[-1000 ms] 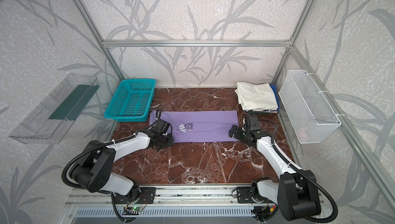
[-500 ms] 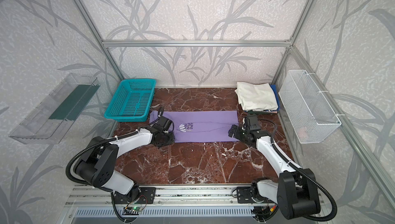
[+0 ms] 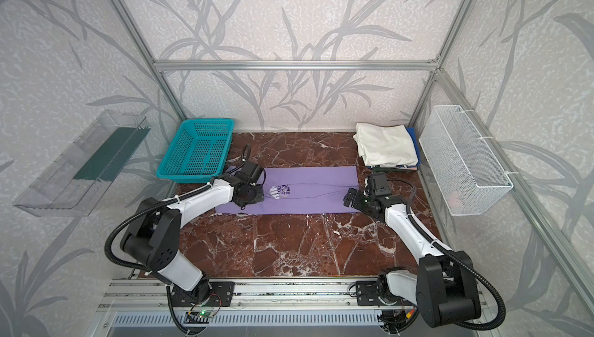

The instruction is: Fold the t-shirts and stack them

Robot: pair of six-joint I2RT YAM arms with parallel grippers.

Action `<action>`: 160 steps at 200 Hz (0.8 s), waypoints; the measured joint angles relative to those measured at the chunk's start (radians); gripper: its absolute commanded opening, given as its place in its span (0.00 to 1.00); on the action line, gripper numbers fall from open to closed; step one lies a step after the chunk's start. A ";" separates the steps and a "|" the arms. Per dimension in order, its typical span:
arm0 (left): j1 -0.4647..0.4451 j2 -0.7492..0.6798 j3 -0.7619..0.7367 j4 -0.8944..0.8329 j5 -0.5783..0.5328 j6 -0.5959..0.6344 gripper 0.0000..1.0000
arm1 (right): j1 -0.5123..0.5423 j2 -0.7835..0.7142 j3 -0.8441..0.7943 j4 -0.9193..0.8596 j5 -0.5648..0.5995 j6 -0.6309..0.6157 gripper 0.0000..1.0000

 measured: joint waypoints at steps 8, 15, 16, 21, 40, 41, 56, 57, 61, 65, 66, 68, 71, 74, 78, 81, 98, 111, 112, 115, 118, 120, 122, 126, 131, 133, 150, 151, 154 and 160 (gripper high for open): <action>0.000 0.032 0.025 -0.008 -0.005 0.009 0.00 | 0.000 0.007 0.000 0.002 0.000 -0.001 0.99; 0.000 0.056 0.046 -0.015 -0.011 0.017 0.00 | 0.000 0.014 0.000 0.003 -0.001 -0.002 0.99; 0.000 0.061 0.051 -0.018 -0.013 0.018 0.00 | 0.000 0.016 0.000 0.003 0.000 -0.002 0.99; 0.000 0.078 0.065 -0.022 -0.019 0.026 0.00 | 0.000 0.021 0.000 0.005 -0.001 -0.003 0.99; 0.000 0.130 0.116 -0.040 -0.046 0.053 0.00 | 0.000 0.039 0.000 0.008 -0.001 -0.006 0.99; 0.000 0.132 0.118 -0.040 -0.047 0.054 0.00 | 0.000 0.040 0.000 0.008 -0.001 -0.006 0.99; 0.000 0.161 0.157 -0.056 -0.069 0.077 0.00 | 0.000 0.051 0.000 0.008 -0.002 -0.008 0.99; 0.000 0.163 0.161 -0.056 -0.072 0.079 0.00 | 0.000 0.051 0.000 0.008 -0.002 -0.009 0.99; 0.000 0.169 0.172 -0.059 -0.077 0.085 0.00 | 0.000 0.054 0.000 0.008 -0.003 -0.009 0.99; 0.000 0.176 0.185 -0.064 -0.082 0.090 0.00 | 0.000 0.055 0.000 0.008 -0.003 -0.009 0.99; 0.000 0.177 0.187 -0.065 -0.084 0.092 0.00 | 0.000 0.056 0.000 0.008 -0.003 -0.009 0.99; 0.000 0.181 0.194 -0.067 -0.087 0.096 0.00 | 0.000 0.057 0.000 0.008 -0.003 -0.010 0.99; 0.000 0.186 0.204 -0.071 -0.093 0.101 0.00 | 0.000 0.058 0.000 0.008 -0.004 -0.010 0.99; 0.000 0.190 0.213 -0.072 -0.098 0.105 0.00 | 0.000 0.060 0.000 0.008 -0.004 -0.010 0.99; 0.000 0.196 0.225 -0.074 -0.104 0.112 0.00 | 0.000 0.061 0.000 0.008 -0.004 -0.011 0.99; 0.000 0.202 0.235 -0.076 -0.109 0.117 0.00 | 0.000 0.062 0.000 0.008 -0.004 -0.011 0.99; 0.000 0.224 0.278 -0.086 -0.133 0.148 0.00 | 0.000 0.069 0.000 0.008 -0.005 -0.013 0.99; 0.000 0.245 0.306 -0.096 -0.153 0.175 0.00 | 0.000 0.076 0.000 0.008 -0.008 -0.014 0.99; 0.000 0.246 0.307 -0.096 -0.154 0.175 0.00 | 0.000 0.076 0.000 0.008 -0.008 -0.014 0.99; 0.000 0.252 0.314 -0.097 -0.160 0.184 0.00 | 0.000 0.078 0.000 0.009 -0.010 -0.014 0.99; 0.000 0.257 0.319 -0.099 -0.163 0.190 0.00 | 0.000 0.080 0.000 0.009 -0.011 -0.016 0.99; 0.000 0.261 0.322 -0.099 -0.167 0.193 0.00 | 0.000 0.082 0.000 0.009 -0.011 -0.016 0.99; -0.001 0.264 0.325 -0.100 -0.171 0.198 0.01 | 0.000 0.083 0.000 0.009 -0.011 -0.016 0.99; -0.001 0.272 0.332 -0.103 -0.179 0.205 0.02 | 0.000 0.085 0.000 0.009 -0.012 -0.017 0.99; -0.001 0.282 0.337 -0.105 -0.190 0.216 0.03 | 0.000 0.089 0.000 0.009 -0.013 -0.019 0.99; -0.001 0.284 0.340 -0.106 -0.195 0.219 0.04 | 0.000 0.090 0.000 0.009 -0.014 -0.019 0.99; -0.002 0.314 0.353 -0.111 -0.252 0.255 0.34 | 0.000 0.100 0.001 0.009 -0.021 -0.023 0.99; -0.002 0.315 0.353 -0.111 -0.257 0.259 0.36 | 0.000 0.101 0.001 0.009 -0.021 -0.023 0.99; -0.002 0.319 0.354 -0.111 -0.266 0.256 0.42 | 0.000 0.102 0.001 0.009 -0.022 -0.023 0.99; -0.003 0.327 0.354 -0.112 -0.289 0.270 0.49 | 0.000 0.105 0.002 0.009 -0.025 -0.023 0.99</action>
